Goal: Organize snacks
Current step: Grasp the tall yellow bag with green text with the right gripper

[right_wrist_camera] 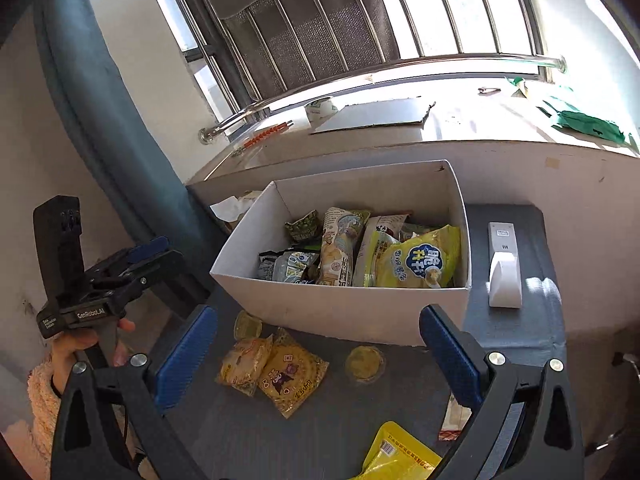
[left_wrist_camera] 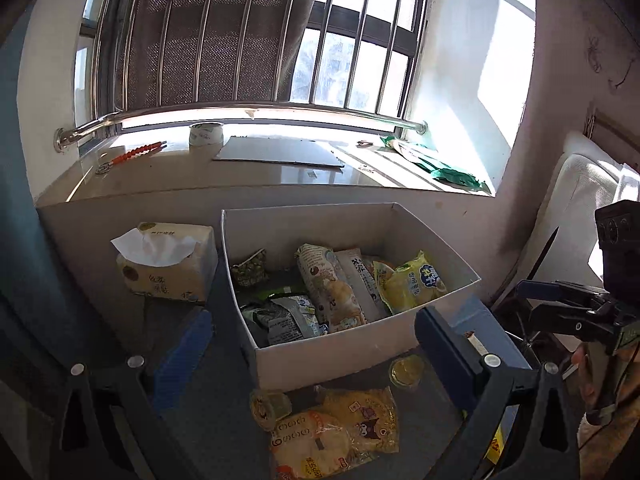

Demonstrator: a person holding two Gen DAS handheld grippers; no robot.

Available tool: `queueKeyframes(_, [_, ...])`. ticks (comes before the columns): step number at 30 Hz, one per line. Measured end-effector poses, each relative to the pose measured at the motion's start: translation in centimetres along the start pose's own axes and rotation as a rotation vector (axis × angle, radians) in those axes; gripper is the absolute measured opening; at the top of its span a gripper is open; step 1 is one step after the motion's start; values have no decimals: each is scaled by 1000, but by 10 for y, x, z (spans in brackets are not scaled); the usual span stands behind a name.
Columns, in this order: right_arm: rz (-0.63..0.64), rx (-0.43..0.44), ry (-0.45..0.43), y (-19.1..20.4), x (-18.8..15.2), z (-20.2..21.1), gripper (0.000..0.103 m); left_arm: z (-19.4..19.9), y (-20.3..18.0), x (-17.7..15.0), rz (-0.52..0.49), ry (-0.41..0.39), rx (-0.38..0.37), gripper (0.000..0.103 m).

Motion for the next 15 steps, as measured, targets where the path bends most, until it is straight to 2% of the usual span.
queueKeyframes(6, [-27, -67, 44, -11, -73, 25, 103, 29, -17, -75, 58, 47, -7, 103])
queueKeyframes(9, [-114, -120, 81, -27, -112, 32, 103, 35, -30, -108, 109, 89, -48, 103])
queueKeyframes(11, [-159, -123, 132, -34, -136, 33, 103, 39, -38, -125, 133, 109, -58, 103])
queueKeyframes(13, [-181, -160, 165, -40, -156, 35, 103, 44, -44, -139, 171, 113, -74, 103])
queueKeyframes(15, [-224, -152, 195, -45, -172, 35, 103, 46, -49, -148, 216, 127, -109, 103])
Point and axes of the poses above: each gripper's, at about its wrist camera, not at the fingertips, and z roughly against the way its jaws point, y to its left, x to its top, the point moved 4 cm from there along -z, roughly the way its jaws point, and after that the axes turned 8 degrees about -y, right-handed, at the moved point
